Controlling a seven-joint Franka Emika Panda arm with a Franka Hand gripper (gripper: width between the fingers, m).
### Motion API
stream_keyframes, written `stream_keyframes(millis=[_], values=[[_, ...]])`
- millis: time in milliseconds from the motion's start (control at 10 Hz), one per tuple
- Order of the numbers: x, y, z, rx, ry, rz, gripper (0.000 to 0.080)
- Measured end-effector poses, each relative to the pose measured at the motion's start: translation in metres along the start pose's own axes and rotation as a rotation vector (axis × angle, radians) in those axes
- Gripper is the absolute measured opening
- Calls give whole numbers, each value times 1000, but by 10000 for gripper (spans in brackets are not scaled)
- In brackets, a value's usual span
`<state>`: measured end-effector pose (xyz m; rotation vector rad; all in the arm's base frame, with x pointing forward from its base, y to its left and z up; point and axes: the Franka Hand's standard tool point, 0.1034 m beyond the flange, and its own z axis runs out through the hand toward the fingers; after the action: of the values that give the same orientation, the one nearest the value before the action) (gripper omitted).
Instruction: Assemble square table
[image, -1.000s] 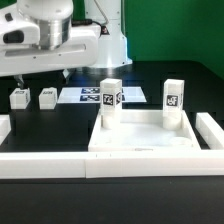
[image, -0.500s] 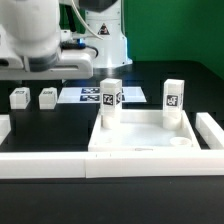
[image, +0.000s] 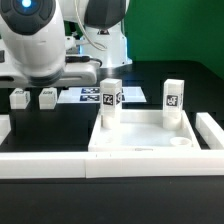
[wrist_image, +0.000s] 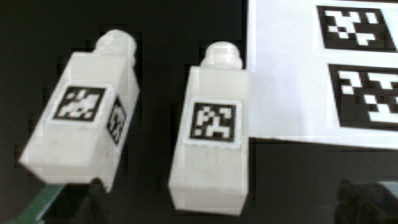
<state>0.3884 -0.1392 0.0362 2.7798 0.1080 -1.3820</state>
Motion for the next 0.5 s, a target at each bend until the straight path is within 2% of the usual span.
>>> stream_keyframes(millis=[300,500], values=[[-3,-9,31,6,-17,-16,648],[-2,-4,36,7,-11,-48,648]])
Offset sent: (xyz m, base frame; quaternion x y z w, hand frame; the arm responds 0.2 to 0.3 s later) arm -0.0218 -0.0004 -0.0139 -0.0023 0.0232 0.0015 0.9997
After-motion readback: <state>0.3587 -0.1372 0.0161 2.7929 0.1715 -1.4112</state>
